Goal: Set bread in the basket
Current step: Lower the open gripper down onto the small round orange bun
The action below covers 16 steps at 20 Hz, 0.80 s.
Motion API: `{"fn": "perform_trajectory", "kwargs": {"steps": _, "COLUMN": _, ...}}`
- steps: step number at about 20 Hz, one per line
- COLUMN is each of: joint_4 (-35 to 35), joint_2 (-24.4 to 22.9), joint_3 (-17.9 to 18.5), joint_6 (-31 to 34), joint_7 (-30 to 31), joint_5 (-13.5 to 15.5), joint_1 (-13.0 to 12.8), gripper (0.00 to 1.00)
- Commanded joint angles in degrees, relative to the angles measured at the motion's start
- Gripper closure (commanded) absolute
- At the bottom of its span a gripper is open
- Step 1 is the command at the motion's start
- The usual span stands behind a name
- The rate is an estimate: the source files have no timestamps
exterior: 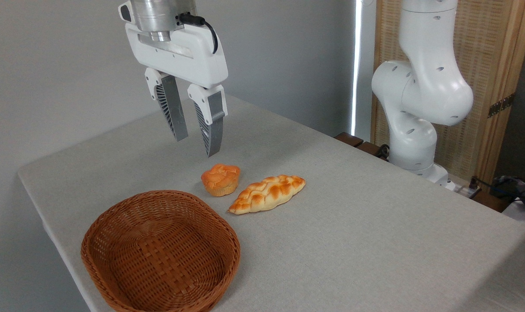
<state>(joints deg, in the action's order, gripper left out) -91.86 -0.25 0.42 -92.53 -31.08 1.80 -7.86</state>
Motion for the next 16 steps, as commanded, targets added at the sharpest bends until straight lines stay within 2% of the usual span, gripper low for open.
{"fn": "perform_trajectory", "kwargs": {"steps": 1, "joint_4": -1.5, "joint_2": -1.2, "joint_3": 0.4, "joint_6": -1.4, "joint_7": -0.5, "joint_5": 0.5, "joint_1": -0.1, "gripper": 0.00}}
{"fn": "perform_trajectory", "kwargs": {"steps": 7, "joint_4": -1.6, "joint_2": -1.3, "joint_3": 0.4, "joint_6": -1.4, "joint_7": -0.5, "joint_5": 0.6, "joint_1": -0.1, "gripper": 0.00}}
{"fn": "perform_trajectory", "kwargs": {"steps": 9, "joint_4": -4.9, "joint_2": -3.1, "joint_3": -0.1, "joint_6": -3.0, "joint_7": -0.6, "joint_5": 0.6, "joint_1": -0.2, "gripper": 0.00}}
{"fn": "perform_trajectory", "kwargs": {"steps": 11, "joint_4": -13.3, "joint_2": -7.0, "joint_3": -2.4, "joint_6": -9.9, "joint_7": -0.6, "joint_5": 0.6, "joint_1": -0.4, "gripper": 0.00}}
{"fn": "perform_trajectory", "kwargs": {"steps": 16, "joint_4": -19.3, "joint_2": -7.2, "joint_3": -7.5, "joint_6": -11.4, "joint_7": -0.7, "joint_5": 1.2, "joint_1": -1.5, "gripper": 0.00}}
